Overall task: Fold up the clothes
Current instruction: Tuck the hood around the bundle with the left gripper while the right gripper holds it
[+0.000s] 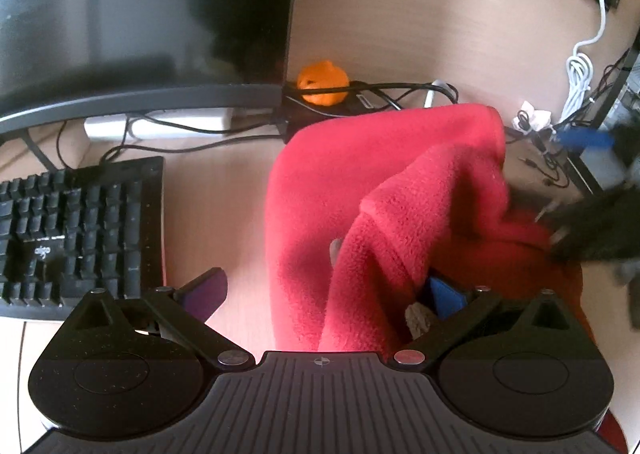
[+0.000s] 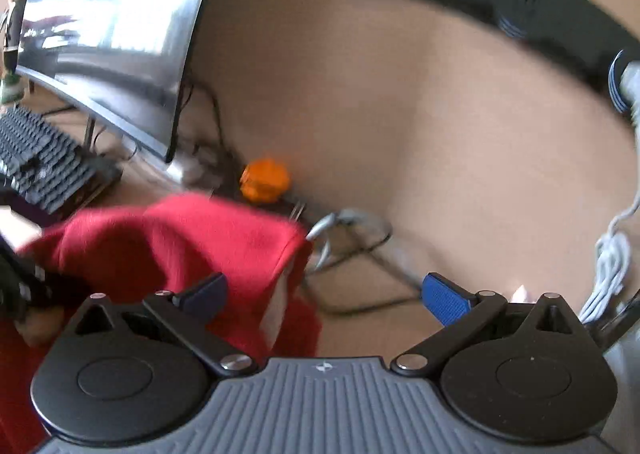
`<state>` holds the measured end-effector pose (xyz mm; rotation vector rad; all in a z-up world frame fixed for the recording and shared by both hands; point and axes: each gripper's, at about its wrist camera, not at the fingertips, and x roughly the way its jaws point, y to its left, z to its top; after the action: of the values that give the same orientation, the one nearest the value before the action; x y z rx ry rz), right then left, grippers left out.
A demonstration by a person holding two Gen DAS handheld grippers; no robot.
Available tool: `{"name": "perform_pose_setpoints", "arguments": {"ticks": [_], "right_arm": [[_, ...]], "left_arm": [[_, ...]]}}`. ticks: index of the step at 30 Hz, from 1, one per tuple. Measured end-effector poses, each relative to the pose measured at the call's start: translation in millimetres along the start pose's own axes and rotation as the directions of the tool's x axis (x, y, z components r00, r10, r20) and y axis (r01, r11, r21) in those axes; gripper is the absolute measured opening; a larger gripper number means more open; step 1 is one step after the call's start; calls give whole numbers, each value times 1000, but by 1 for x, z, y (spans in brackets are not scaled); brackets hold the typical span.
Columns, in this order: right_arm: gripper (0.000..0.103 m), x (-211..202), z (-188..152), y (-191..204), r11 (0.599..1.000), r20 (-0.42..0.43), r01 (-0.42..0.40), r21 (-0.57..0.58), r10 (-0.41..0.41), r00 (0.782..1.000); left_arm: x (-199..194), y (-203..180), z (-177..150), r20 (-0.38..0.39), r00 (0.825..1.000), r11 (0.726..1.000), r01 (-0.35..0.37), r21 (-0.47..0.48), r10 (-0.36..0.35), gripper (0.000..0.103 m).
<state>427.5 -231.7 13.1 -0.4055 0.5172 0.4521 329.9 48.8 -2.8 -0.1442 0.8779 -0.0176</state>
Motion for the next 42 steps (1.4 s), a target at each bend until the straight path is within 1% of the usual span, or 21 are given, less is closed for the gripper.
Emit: {"name": "perform_pose_setpoints", "arguments": {"ticks": [1,4,7,9,10,13,14,15,17,19,23,25,27,28,30,32,35,36,38,40,42], "right_arm": [[103,2,5,-3,1000,5,-4,18,4,1000],[103,18,16,-11,985,-12,-112,130,114,993],[103,32,19,-9,980,-49,-107,168,117,992],[103,49,14,-6,985,-112,-67,159,85,990],[103,57,11,-4,987,-144,-46,152,68,987],[103,68,-2,-8,981,-230,-40,189,84,970],[103,67,-5,-11,978,-236,-40,203,89,968],[103,64,-8,-14,978,-237,-31,207,81,968],[103,56,-14,-19,984,-235,26,176,17,972],[103,52,-22,-21,988,-243,73,137,-38,969],[103,66,-41,-7,989,-272,126,73,-102,957],[103,66,-40,-7,986,-277,138,93,-107,955],[103,49,-37,-13,982,-250,144,125,-109,962],[103,38,-36,-17,979,-226,145,145,-110,968],[103,8,-37,-25,971,-175,120,208,-84,981],[103,-29,-41,-27,965,-117,78,252,-50,992],[103,-76,-55,-15,969,-63,22,247,-7,998],[103,-89,-61,-10,969,-57,0,246,14,998],[103,-111,-74,5,965,-56,-57,256,73,996],[103,-125,-89,21,963,-67,-100,251,121,990],[103,-126,-107,42,975,-117,-103,196,127,985]], "left_arm": [[0,-2,0,-1,1000,1000,-4,5,4,103],[1,-5,0,-8,1000,1000,-11,12,11,103],[2,-5,1,-16,1000,1000,-10,10,10,103],[2,-5,2,-19,1000,1000,-9,9,9,103],[2,-5,2,-21,1000,1000,-9,10,9,103],[2,-6,2,-23,1000,1000,-11,11,11,103],[3,-6,2,-24,1000,1000,-12,12,12,103],[3,-7,3,-24,1000,1000,-12,14,12,103],[3,-7,3,-25,1000,1000,-13,15,13,103],[3,-8,2,-25,1000,1000,-10,18,11,103],[-1,-11,0,-21,1000,1000,1,28,0,103],[-8,-15,-2,-4,1000,999,6,34,-6,103],[-23,-19,-7,42,999,999,23,45,-25,103],[-32,-21,-11,53,997,997,47,65,-50,103],[-47,-27,-21,60,993,988,99,117,-106,103],[-63,-33,-32,63,985,974,150,170,-162,103],[-73,-45,-56,-6,971,941,234,242,-240,103],[-74,-49,-64,-32,967,931,251,264,-251,103],[-71,-59,-81,-85,965,916,263,302,-249,103],[-61,-68,-95,-137,965,912,257,319,-224,103],[-54,-76,-106,-160,967,911,240,335,-197,103]]}}
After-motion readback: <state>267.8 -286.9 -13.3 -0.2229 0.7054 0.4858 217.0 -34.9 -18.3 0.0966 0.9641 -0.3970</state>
